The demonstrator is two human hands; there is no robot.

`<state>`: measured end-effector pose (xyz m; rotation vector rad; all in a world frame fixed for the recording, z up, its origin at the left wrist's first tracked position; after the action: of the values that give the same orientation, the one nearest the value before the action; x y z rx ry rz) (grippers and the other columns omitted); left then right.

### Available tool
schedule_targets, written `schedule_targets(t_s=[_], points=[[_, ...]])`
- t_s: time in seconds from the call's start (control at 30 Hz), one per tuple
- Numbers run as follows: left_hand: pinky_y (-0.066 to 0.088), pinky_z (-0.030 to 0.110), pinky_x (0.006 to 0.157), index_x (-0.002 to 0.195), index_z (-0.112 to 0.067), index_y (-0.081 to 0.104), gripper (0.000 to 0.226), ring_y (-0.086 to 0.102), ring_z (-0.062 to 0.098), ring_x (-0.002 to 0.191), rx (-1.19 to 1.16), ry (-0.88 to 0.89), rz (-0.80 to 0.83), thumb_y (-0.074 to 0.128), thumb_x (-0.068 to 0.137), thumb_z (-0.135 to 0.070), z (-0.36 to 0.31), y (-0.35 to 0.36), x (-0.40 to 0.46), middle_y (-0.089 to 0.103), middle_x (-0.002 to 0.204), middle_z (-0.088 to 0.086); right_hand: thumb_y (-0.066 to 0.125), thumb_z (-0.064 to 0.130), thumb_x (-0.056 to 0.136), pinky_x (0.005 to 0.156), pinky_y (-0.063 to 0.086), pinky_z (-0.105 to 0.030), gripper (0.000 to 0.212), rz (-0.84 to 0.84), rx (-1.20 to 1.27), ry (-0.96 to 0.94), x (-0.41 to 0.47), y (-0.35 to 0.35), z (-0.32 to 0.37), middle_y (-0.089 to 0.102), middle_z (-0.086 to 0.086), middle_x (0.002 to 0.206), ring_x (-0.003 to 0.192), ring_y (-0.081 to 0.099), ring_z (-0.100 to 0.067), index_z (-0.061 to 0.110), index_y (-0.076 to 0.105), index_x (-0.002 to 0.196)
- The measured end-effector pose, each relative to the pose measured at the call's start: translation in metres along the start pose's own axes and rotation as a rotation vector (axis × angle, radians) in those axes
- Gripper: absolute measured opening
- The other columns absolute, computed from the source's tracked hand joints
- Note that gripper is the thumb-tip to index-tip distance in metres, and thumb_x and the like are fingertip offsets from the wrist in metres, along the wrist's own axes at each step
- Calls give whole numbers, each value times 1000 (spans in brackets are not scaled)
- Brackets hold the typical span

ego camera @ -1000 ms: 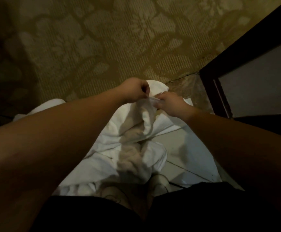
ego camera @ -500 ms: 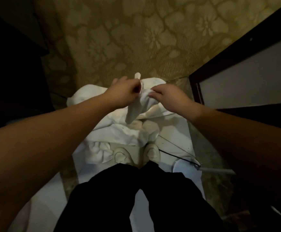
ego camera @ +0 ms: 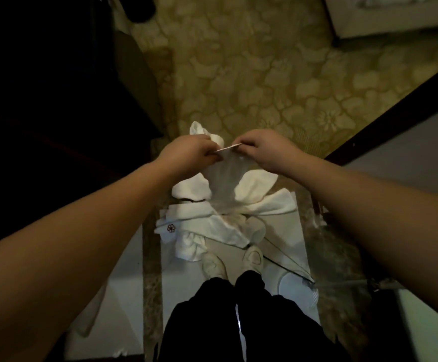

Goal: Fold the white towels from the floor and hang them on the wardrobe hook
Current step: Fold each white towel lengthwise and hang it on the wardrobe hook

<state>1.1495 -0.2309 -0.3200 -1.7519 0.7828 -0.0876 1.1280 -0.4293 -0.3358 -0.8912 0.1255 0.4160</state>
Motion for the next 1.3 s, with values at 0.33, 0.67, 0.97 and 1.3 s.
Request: schedule_targets(t_s=[0.33,0.67,0.97,1.3], points=[[34,33,57,74,-23,59,35,50,15,65,265,-312,-162,59,95,-51,5,-70,-157,54,75,-4,54,26,104,87,42,-30,29,-117,-159,-161,-87,-76,151,71,-8,123,114,61,-25,14,73,123],[38,24,61,80,-15,63,30,54,13,78,-102,-276,-488,58,99,-38,-30,-82,-362,53,89,-3,53,28,105,84,37,-27,31,-337,-208,-116,-245,-87,250,69,-8,125,109,59,-22,14,71,125],[37,34,108,153,-22,33,87,44,21,136,-380,-51,-556,79,83,-44,-156,-122,-455,45,151,2,53,23,105,86,35,-26,30,-363,-408,-324,-362,-92,373,68,-11,128,119,59,-28,12,69,128],[47,26,77,91,-28,68,13,67,15,90,-614,-151,-527,74,87,-39,-225,-107,-562,70,94,-3,51,30,105,79,38,-29,30,-355,-336,-439,-475,-87,392,64,-1,118,102,52,-14,17,70,124]])
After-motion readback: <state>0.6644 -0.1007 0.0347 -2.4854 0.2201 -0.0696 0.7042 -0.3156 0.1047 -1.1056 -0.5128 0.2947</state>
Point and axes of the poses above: each hand's wrist, its own x-axis towards the middle knuckle, its own y-axis out of the palm, z = x × y, the point moved 1 cm from there along x, towards the middle knuckle
